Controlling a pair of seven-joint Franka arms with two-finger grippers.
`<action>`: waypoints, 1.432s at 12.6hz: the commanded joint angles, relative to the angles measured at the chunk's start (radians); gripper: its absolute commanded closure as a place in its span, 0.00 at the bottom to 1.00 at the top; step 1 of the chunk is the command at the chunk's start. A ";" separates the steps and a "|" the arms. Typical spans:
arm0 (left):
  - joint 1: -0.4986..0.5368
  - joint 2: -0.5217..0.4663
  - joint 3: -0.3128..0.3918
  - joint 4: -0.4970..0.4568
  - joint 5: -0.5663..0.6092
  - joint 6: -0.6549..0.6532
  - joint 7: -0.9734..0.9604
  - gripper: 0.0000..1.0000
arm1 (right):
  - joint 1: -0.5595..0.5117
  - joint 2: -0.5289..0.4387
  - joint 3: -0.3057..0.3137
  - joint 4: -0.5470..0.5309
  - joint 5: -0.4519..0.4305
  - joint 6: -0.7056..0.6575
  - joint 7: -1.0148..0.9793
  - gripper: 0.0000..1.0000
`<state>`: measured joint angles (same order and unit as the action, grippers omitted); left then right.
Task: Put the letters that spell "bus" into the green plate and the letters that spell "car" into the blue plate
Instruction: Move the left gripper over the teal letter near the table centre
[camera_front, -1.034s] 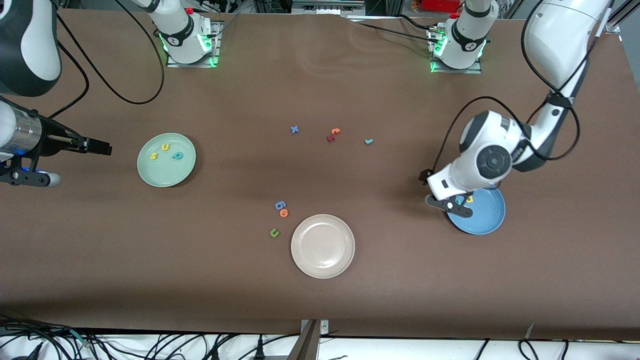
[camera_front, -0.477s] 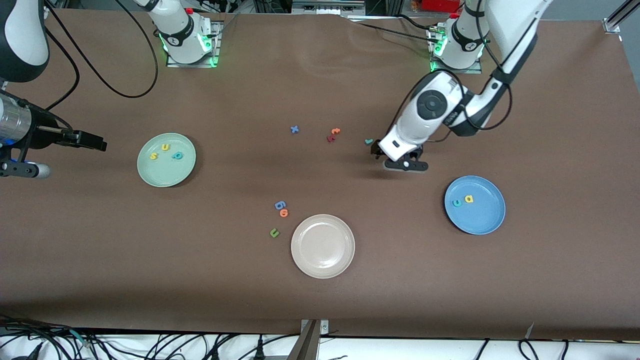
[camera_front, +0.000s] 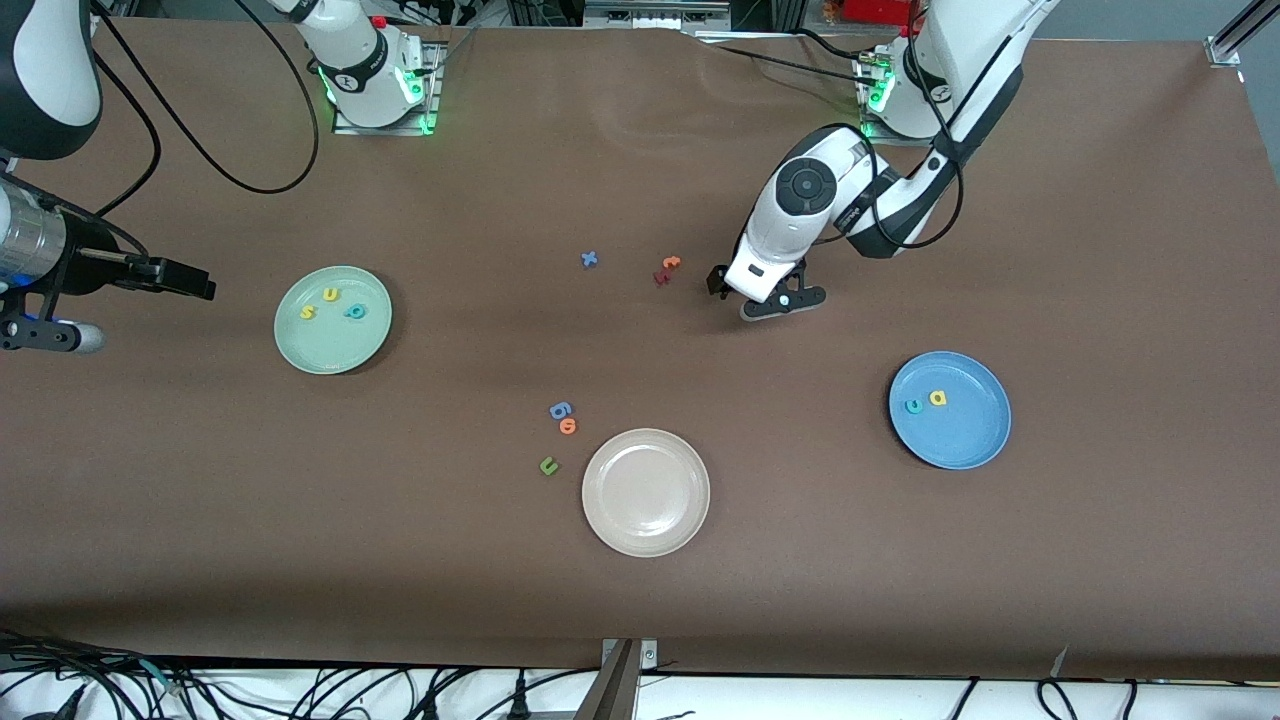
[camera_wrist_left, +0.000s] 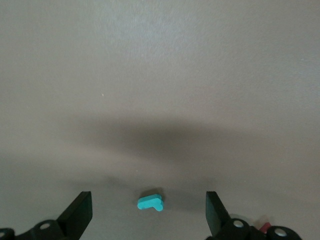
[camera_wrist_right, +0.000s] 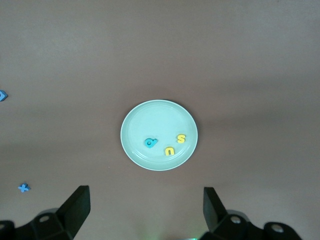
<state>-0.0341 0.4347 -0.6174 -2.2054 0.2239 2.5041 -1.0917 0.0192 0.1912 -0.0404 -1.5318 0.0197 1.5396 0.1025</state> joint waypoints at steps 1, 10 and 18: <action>-0.012 0.016 0.002 -0.007 0.029 0.038 -0.089 0.00 | -0.016 -0.030 0.022 -0.031 -0.017 0.008 0.002 0.00; -0.050 0.055 0.005 -0.066 0.058 0.130 -0.157 0.15 | -0.016 -0.030 0.024 -0.031 -0.017 0.000 0.002 0.00; -0.052 0.065 0.008 -0.080 0.061 0.154 -0.175 0.37 | -0.016 -0.030 0.024 -0.031 -0.015 -0.001 0.002 0.00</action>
<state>-0.0818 0.4958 -0.6154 -2.2790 0.2457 2.6423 -1.2347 0.0190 0.1911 -0.0359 -1.5343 0.0195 1.5385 0.1028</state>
